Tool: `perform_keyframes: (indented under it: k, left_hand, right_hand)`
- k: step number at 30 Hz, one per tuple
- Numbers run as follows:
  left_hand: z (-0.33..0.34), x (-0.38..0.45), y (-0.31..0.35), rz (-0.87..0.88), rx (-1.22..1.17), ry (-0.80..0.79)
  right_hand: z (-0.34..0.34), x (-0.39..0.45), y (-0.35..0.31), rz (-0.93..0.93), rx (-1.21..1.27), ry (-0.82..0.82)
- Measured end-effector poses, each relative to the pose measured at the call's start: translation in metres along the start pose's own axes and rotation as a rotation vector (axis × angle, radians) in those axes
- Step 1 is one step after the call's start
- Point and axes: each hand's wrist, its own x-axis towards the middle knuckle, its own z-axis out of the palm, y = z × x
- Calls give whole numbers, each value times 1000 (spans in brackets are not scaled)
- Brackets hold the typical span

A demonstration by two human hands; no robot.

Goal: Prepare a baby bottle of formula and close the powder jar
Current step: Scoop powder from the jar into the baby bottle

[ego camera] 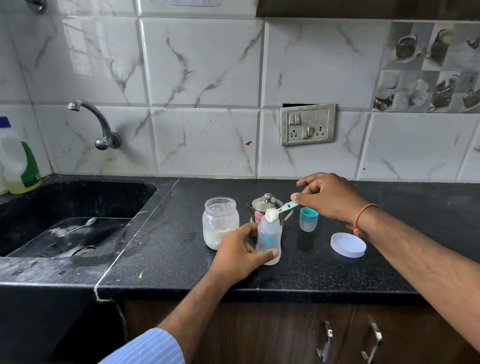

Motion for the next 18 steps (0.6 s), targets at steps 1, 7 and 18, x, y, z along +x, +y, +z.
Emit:
perform_keyframes:
  k: [1, 7, 18]
  left_hand:
    - [0, 0, 0, 0, -3, -1]
    - [-1, -1, 3, 8, 0, 7]
    - [-1, -2, 5, 12, -10, 53]
  right_hand:
    - [0, 1, -2, -24, -52, 6]
    - [0, -1, -20, -220, -404, 37]
    - [15, -21, -18, -700, -538, 4]
